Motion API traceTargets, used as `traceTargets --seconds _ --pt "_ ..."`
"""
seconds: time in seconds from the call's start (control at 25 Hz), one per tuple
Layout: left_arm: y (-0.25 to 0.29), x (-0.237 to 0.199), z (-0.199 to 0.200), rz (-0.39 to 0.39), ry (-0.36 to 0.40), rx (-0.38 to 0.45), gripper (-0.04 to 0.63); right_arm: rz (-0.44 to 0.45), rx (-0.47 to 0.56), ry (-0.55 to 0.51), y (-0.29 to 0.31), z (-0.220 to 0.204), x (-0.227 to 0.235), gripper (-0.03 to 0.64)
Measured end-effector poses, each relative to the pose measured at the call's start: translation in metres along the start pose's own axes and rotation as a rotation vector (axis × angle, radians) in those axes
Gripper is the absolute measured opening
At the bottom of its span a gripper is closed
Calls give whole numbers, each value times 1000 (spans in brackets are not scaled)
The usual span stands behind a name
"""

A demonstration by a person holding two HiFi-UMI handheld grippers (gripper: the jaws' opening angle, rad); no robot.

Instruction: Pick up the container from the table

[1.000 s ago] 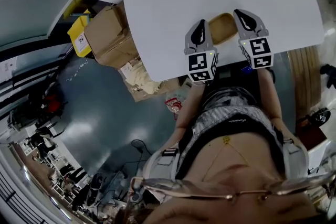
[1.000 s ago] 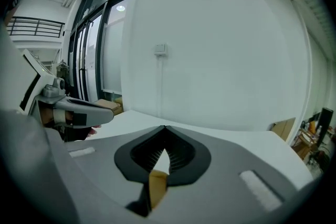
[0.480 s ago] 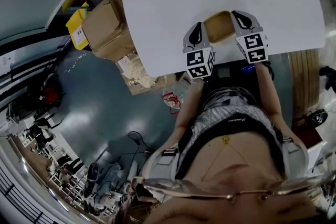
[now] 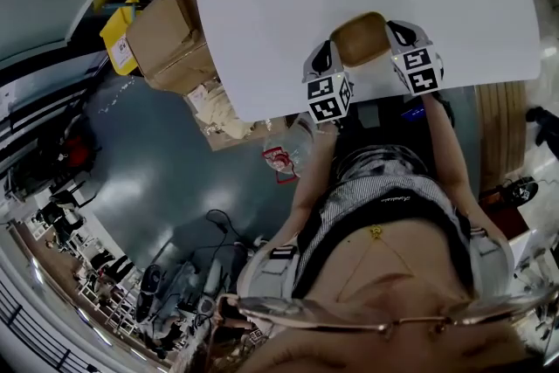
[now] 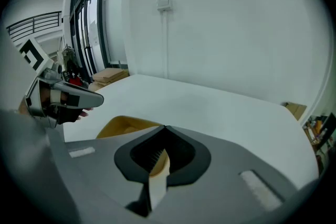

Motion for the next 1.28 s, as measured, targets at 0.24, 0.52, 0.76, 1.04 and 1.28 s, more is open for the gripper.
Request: traceTargets --seconds 0.24,0.52,0.76,1.04,1.28 --pt "1 -9 -21 27 -65 -67 0 7 -72 -4 9 -21 2 26" --pt "6 -14 -37 41 -143 -113 20 12 -124 -6 16 -34 3 81" --pt "13 -13 -53 42 -175 -167 113 19 -168 19 26 -45 7 138" --pt "21 -14 -69 85 -221 -212 117 30 -224 26 39 -62 8 129" --pt "27 -15 -77 114 -259 -229 78 29 -228 36 44 -66 5 70"
Point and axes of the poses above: the fingertips, and each gripper's own axes: y forward along the fingers, x to its right, z out of its top, the point moved 5 cm from there along -y, backward along the fingers, and after that the axes turned 12 degrees about x, right-handed, at the moved point
